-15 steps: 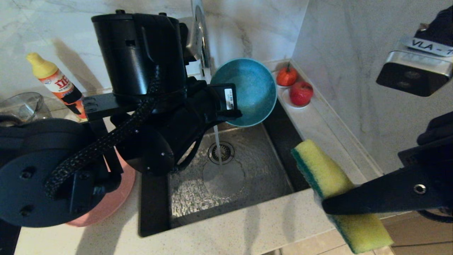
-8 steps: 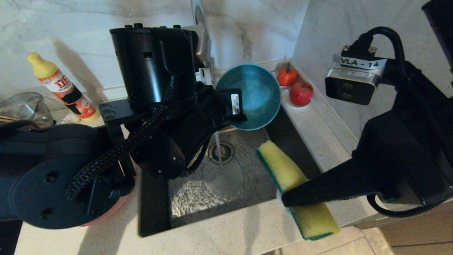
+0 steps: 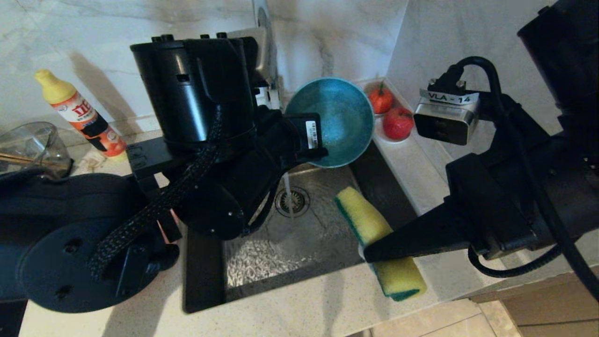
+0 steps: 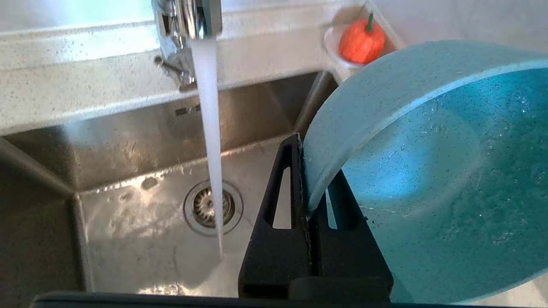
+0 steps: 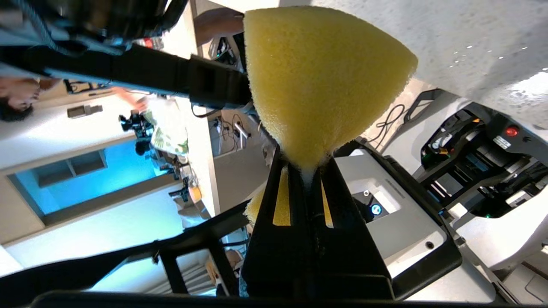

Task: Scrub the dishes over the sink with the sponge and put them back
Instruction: Wipe the bowl

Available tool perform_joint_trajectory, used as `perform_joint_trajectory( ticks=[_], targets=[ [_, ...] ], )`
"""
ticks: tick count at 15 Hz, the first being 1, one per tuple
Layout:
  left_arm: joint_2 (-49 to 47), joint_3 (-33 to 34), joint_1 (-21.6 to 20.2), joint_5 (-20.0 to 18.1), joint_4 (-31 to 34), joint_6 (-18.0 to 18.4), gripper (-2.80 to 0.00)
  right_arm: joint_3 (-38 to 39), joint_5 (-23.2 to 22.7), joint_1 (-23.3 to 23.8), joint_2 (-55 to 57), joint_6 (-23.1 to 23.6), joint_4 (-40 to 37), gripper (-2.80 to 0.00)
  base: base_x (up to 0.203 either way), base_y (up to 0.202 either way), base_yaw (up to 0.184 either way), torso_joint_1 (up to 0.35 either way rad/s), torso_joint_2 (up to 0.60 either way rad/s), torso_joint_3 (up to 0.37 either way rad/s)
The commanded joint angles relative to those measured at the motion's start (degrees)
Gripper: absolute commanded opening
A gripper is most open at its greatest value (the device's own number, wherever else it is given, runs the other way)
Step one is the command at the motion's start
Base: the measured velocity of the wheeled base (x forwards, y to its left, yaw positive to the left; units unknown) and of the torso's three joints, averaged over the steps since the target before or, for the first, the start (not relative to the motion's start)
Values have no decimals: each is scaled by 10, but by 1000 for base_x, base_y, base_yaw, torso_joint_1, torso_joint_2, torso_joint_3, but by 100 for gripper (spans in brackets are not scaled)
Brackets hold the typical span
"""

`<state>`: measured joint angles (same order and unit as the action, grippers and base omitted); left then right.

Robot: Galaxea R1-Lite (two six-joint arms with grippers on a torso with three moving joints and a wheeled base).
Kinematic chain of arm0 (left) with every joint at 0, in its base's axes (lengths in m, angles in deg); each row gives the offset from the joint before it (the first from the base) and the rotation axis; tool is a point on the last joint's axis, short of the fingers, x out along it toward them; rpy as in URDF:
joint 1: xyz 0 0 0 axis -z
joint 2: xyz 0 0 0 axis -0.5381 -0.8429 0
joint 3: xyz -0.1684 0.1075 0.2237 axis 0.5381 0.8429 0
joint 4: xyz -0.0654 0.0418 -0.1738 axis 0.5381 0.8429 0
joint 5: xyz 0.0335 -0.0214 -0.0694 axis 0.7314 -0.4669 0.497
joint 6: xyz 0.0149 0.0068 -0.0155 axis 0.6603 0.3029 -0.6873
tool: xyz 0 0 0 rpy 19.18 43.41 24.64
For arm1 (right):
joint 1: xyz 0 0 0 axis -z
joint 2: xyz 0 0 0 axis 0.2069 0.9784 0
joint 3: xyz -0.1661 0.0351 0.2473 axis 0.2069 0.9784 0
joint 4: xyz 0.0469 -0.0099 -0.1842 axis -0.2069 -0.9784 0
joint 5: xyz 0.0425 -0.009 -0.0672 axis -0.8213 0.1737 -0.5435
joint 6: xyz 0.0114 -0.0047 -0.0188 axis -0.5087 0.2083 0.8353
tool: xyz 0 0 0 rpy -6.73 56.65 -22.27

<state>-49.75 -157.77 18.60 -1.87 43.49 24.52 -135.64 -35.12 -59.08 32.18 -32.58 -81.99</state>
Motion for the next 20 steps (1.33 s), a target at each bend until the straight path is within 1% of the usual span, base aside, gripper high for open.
perform_joint_trajectory(
  ticks=[1, 3, 4, 7, 10, 11, 15, 18, 20],
  targets=[
    [26, 34, 1, -1, -3, 0, -280, -4, -3, 18, 6, 0, 0, -280, 0, 0, 0, 0, 0, 0],
    [46, 58, 7, -6, -8, 4, -280, -8, -9, 29, 9, 0, 13, -280, 0, 0, 0, 0, 0, 0],
    [46, 63, 10, -18, -13, 6, -280, -11, -15, 36, 10, 0, 18, -280, 0, 0, 0, 0, 0, 0],
    [26, 58, 21, -20, -31, 17, -280, -33, -32, 43, 14, -2, 17, -280, 0, 0, 0, 0, 0, 0],
    [3, 51, 24, -18, -102, 59, -280, -45, -40, 43, 20, -12, 20, -280, 0, 0, 0, 0, 0, 0],
    [3, 54, 25, -17, -112, 61, -280, -53, -41, 45, 26, -13, 19, -280, 0, 0, 0, 0, 0, 0],
    [23, 70, 25, -17, -112, 59, -280, -64, -43, 64, 39, -17, 19, -280, 0, 0, 0, 0, 0, 0],
    [39, 87, 29, -19, -112, 59, -280, -70, -60, 88, 48, -17, 24, -280, 0, 0, 0, 0, 0, 0],
    [43, 91, 34, -21, -112, 59, -280, -72, -61, 92, 53, -18, 34, -280, 0, 0, 0, 0, 0, 0]
  ],
)
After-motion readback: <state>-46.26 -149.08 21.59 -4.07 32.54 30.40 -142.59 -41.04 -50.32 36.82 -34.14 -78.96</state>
